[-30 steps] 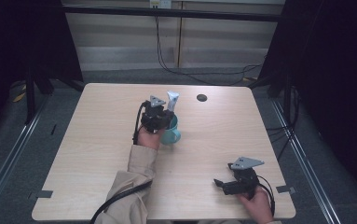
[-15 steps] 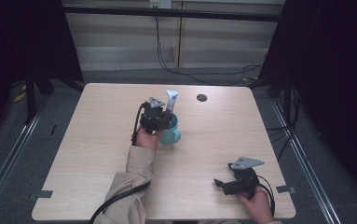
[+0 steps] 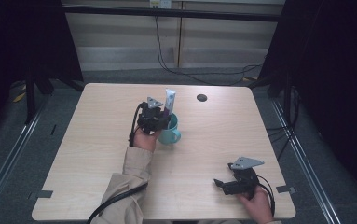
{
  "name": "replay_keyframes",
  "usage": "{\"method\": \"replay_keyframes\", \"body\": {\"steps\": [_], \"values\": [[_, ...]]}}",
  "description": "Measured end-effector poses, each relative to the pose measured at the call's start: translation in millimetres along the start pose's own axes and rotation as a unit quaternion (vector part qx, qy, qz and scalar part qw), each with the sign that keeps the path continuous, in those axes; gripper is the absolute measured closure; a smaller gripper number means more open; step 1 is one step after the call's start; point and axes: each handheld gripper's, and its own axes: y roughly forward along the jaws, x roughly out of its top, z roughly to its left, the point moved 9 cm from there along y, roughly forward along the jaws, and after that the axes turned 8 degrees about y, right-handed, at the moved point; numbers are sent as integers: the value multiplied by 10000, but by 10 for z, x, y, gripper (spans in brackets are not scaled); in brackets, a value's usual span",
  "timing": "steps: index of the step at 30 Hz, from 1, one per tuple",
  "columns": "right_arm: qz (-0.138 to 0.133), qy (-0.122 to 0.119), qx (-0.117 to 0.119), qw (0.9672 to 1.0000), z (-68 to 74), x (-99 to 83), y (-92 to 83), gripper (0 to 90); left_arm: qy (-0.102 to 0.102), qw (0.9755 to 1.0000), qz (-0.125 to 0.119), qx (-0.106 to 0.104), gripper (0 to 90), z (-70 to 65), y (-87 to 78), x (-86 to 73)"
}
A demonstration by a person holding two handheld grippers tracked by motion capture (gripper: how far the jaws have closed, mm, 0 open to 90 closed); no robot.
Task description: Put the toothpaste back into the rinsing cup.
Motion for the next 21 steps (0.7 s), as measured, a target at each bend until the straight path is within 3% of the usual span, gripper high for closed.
{"method": "replay_keyframes", "body": {"steps": [21], "values": [[1,1,2,10000,0,0,0,134,20,10000,-14,42,528,38,-98,60]]}}
